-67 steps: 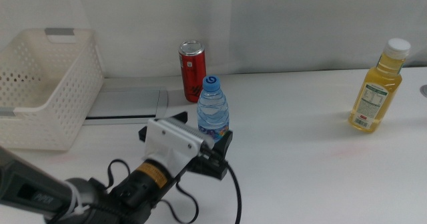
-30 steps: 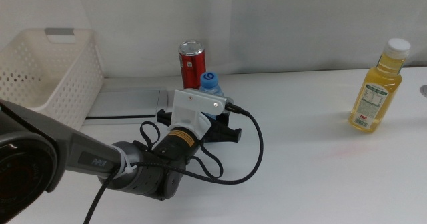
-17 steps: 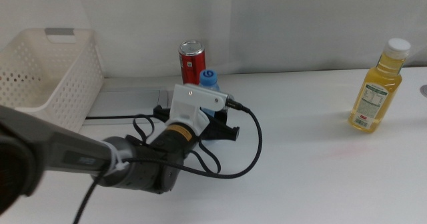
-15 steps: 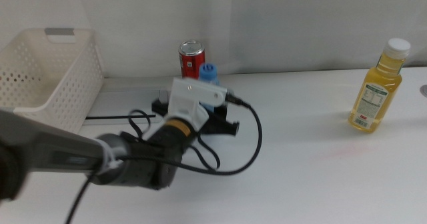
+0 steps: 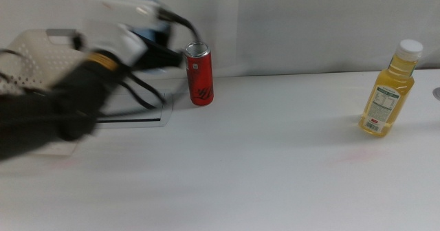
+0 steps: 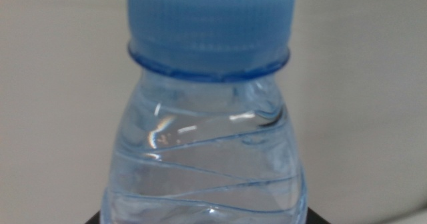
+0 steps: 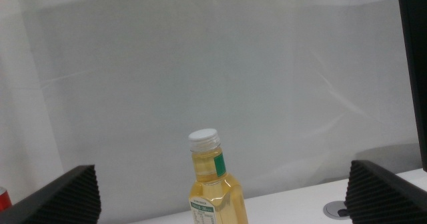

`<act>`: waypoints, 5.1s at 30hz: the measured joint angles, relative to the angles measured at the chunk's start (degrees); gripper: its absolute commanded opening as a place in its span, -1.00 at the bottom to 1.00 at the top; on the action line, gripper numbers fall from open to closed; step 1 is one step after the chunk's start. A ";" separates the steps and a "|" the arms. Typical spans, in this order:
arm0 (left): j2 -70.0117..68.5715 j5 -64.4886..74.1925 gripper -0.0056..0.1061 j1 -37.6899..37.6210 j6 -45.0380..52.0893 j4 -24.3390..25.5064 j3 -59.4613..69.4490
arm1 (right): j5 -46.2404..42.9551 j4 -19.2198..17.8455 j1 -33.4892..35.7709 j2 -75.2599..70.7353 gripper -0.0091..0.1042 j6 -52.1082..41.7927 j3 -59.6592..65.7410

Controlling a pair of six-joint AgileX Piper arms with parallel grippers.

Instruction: Use arms to grab the bottles and put them into the dustbin to the left of the table.

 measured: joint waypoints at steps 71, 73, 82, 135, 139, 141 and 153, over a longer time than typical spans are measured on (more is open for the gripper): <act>19.16 55.88 0.74 37.35 7.30 -1.72 -33.44 | -0.32 0.05 0.00 0.00 0.98 0.17 0.00; 16.93 55.88 0.74 37.09 7.30 -1.73 -33.44 | -0.32 0.05 0.00 0.00 0.98 0.17 0.00; 2.93 57.28 0.74 30.85 5.99 -1.97 -33.58 | -0.32 0.05 0.00 0.00 0.98 0.06 0.00; 8.35 -23.21 0.74 -1.93 -22.08 17.24 17.06 | -0.32 0.05 0.00 0.00 0.98 0.03 0.00; 13.98 -26.67 0.74 -1.93 -20.09 13.93 15.51 | -0.32 0.05 0.00 0.00 0.98 0.03 0.00; 17.35 -27.62 0.74 -1.93 -19.38 13.25 12.79 | -0.32 0.05 0.00 0.00 0.98 -0.10 0.00; 26.48 -23.78 0.74 -1.93 -19.11 13.04 -2.09 | -0.32 0.05 0.00 0.00 0.98 -0.10 0.00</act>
